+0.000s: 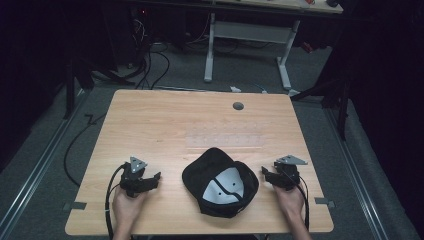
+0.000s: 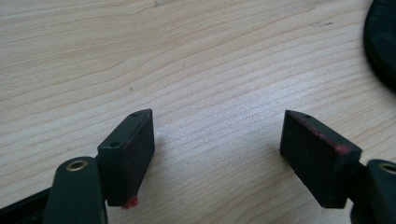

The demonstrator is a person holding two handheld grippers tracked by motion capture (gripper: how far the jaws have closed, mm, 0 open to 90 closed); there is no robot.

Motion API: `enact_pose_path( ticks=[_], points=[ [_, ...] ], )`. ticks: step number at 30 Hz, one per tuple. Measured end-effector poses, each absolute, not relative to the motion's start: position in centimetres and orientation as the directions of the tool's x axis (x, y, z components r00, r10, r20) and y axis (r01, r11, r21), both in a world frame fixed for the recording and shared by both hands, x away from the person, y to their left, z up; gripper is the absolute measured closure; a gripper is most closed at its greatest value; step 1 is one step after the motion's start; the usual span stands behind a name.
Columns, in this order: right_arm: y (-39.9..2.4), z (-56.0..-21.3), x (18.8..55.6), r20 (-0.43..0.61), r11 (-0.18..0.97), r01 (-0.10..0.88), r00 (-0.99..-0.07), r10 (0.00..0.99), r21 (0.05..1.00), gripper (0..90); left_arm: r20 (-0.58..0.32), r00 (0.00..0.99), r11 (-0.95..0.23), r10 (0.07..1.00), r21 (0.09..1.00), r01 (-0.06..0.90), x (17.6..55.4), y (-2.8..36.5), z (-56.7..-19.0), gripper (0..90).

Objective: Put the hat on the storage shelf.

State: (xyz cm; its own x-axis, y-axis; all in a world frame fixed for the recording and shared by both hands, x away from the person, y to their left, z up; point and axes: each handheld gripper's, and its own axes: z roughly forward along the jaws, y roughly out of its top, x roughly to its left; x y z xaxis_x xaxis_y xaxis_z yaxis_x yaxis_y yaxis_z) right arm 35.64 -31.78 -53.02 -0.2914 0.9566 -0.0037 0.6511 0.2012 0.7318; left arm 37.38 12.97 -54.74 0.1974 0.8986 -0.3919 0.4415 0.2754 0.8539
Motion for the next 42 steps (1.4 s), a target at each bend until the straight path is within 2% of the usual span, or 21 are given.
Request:
enact_pose_path(
  ticks=[9, 23, 35, 42],
  points=[
    [-32.2, -52.2, 34.9, 0.043, 0.166, 0.643, -0.296, 0.954, 0.747, 44.2, -0.392, 0.197, 0.276, 0.898, 0.854, 0.441, 37.4, 13.0, -54.7, 26.4],
    [-32.4, -50.9, 33.8, 0.096, 0.159, 0.602, -0.369, 0.924, 0.783, 40.0, -0.393, 0.196, 0.276, 0.899, 0.854, 0.441, 37.4, 13.0, -54.7, 26.4],
    [-32.0, -47.9, 32.3, 0.147, 0.123, 0.546, -0.423, 0.894, 0.829, 42.2, -0.392, 0.195, 0.277, 0.899, 0.854, 0.441, 37.4, 13.0, -54.7, 26.4],
    [-30.9, -46.5, 31.9, 0.146, 0.142, 0.515, -0.479, 0.866, 0.845, 42.9, -0.393, 0.195, 0.277, 0.899, 0.853, 0.443, 37.4, 13.0, -54.7, 26.4]
  ],
)
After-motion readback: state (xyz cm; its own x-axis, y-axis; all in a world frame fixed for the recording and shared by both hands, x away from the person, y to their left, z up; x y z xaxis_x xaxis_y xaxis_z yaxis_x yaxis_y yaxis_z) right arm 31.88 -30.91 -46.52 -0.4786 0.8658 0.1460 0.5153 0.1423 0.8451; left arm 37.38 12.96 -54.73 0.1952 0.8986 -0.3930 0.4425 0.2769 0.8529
